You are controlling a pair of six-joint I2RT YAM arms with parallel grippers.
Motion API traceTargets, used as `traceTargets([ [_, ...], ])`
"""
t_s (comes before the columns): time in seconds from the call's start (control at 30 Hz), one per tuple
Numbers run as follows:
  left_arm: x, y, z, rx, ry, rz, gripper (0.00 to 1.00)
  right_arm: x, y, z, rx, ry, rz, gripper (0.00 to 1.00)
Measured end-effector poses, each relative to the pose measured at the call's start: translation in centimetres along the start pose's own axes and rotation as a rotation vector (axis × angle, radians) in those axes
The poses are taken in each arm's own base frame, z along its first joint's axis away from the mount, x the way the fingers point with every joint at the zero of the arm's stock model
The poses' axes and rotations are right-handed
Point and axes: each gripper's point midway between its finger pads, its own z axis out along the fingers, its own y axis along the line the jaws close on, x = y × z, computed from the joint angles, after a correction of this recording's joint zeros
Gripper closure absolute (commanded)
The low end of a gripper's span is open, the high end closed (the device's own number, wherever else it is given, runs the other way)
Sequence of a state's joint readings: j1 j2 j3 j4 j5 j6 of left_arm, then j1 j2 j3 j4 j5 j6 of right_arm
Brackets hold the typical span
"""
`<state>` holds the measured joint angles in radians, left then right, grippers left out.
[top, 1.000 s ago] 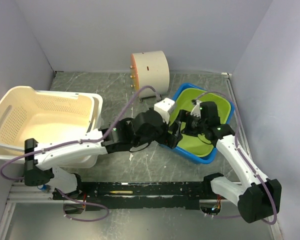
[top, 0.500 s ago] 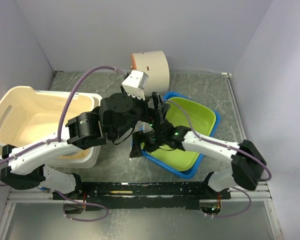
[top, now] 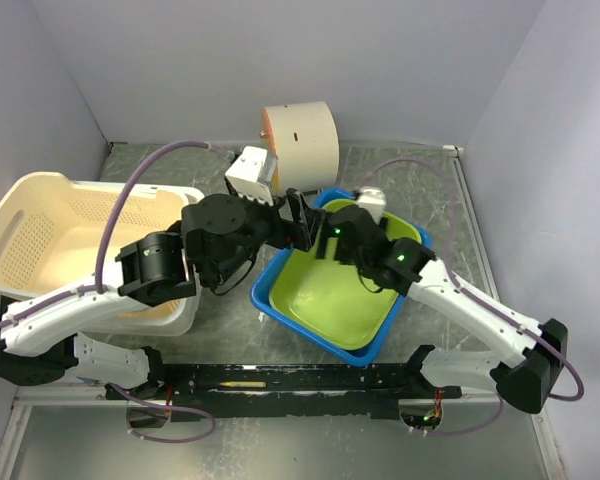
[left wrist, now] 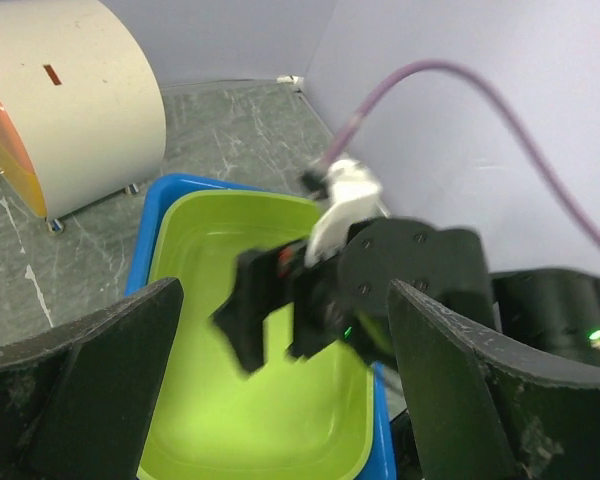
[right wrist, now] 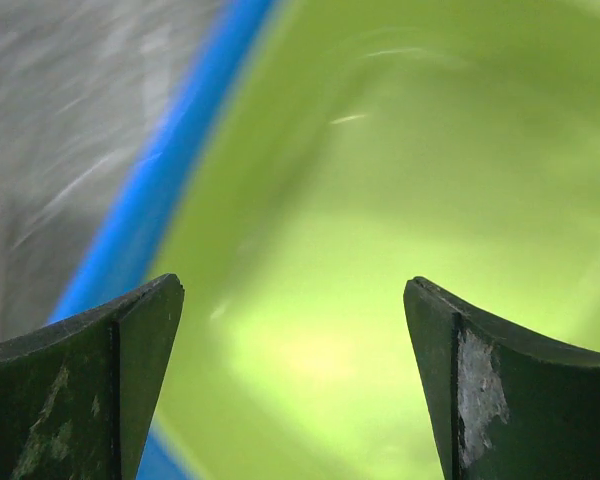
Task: Turn the large container upside down
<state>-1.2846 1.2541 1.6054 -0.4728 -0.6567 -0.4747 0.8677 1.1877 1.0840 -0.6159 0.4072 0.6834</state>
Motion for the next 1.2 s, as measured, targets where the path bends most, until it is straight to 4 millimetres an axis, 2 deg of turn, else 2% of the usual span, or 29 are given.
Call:
traceTargets([
  [0.07, 0.7, -0.1, 0.3, 0.004, 0.013, 0.015, 0.05, -1.2, -5.8, -0.8, 0.236, -0.054, 0.07, 0.06],
  [0.13, 1.7, -0.4, 0.9, 0.006, 0.032, 0.034, 0.04, -1.6, -10.7, -1.6, 0.436, -0.08, 0.115, 0.06],
  [0.2, 2.8, -0.9, 1.7, 0.018, 0.057, 0.051, 0.04, -1.6, -14.6, -2.6, 0.597, -0.086, 0.145, 0.06],
  [0.3, 4.9, -1.9, 2.9, 0.046, 0.11, 0.078, 0.04, -1.5, -18.5, -3.8, 0.752, -0.085, 0.182, 0.1],
  [0.37, 6.6, -2.5, 3.7, 0.062, 0.15, 0.096, 0.05, -1.6, -20.0, -4.2, 0.805, -0.086, 0.2, 0.15],
  [0.47, 9.2, -3.1, 4.8, 0.076, 0.212, 0.126, 0.04, -1.4, -21.3, -4.2, 0.834, -0.077, 0.215, 0.24],
  [0.53, 10.2, -3.3, 5.2, 0.081, 0.237, 0.137, 0.04, -0.7, -22.1, -3.9, 0.845, -0.055, 0.223, 0.29],
  [0.63, 10.6, -3.4, 5.3, 0.086, 0.245, 0.139, 0.04, 0.1, -22.7, -3.2, 0.834, -0.023, 0.225, 0.38],
  [0.8, 10.5, -3.3, 5.1, 0.088, 0.241, 0.126, 0.05, 0.8, -22.2, -1.8, 0.774, 0.006, 0.227, 0.54],
  [1.0, 11.1, -3.1, 5.0, 0.08, 0.252, 0.111, 0.05, 0.8, -21.6, -0.9, 0.721, 0.004, 0.232, 0.57],
  [1.2, 11.6, -2.9, 5.0, 0.074, 0.258, 0.1, 0.05, 1.6, -22.1, -0.4, 0.722, 0.021, 0.232, 0.62],
])
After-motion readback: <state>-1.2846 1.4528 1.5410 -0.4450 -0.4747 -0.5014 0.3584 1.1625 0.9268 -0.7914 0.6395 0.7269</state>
